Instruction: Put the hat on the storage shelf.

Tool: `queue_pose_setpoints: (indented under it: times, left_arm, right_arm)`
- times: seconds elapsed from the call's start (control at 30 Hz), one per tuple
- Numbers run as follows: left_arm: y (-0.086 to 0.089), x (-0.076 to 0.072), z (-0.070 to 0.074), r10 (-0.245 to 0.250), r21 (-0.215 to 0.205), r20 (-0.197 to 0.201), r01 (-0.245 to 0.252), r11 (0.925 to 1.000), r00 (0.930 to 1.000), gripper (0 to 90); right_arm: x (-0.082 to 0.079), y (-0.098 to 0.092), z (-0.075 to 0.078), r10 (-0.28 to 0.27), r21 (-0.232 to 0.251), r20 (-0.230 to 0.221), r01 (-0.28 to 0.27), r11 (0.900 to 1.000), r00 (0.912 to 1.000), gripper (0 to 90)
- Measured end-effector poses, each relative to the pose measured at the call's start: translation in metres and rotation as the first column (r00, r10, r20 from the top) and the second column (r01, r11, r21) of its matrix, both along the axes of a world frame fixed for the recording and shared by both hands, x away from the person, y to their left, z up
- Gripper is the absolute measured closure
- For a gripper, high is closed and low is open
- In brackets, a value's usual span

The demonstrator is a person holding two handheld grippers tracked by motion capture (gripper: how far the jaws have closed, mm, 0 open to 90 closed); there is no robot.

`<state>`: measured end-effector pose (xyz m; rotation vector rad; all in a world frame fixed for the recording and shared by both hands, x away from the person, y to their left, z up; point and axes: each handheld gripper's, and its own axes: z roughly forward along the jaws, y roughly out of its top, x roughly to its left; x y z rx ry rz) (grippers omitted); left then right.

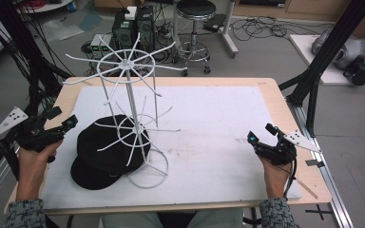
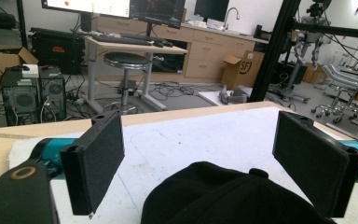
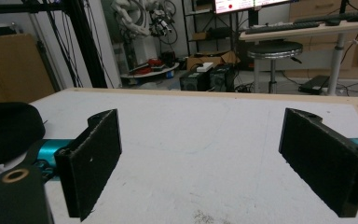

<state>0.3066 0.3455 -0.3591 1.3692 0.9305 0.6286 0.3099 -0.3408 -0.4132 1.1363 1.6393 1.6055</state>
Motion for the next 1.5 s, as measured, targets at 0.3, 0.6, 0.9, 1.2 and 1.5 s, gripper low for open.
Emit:
queue_pose_setpoints:
  times: [0.3,0.6,0.9,1.2,1.5]
  left_arm:
    - [-0.004,0.003,0.003,-0.019,0.025,0.006,0.018,0.9995,0.9998,16.7]
    - [-0.007,0.009,0.001,-0.027,0.078,-0.002,0.027,0.9966,0.9996,16.7]
    - [-0.021,0.02,-0.007,-0.059,0.21,-0.045,0.067,0.9754,0.9973,16.9]
    - [-0.046,0.029,-0.007,-0.148,0.249,-0.059,0.158,0.9555,0.9873,17.8]
    - [-0.06,0.042,-0.019,-0.216,0.288,-0.109,0.239,0.9273,0.9703,20.6]
  right_arm:
    - [-0.001,0.001,0.0,0.008,-0.02,-0.008,-0.008,1.0,0.9999,12.1]
    - [-0.005,-0.002,0.0,0.016,-0.017,-0.024,-0.016,1.0,0.9996,12.1]
    - [-0.007,0.0,-0.001,0.024,-0.023,-0.029,-0.025,0.999,0.9993,12.1]
    - [-0.01,0.002,-0.001,0.035,-0.038,-0.046,-0.037,0.999,0.9983,12.1]
    - [-0.018,-0.007,-0.004,0.021,-0.007,-0.026,-0.021,1.0,0.9995,12.1]
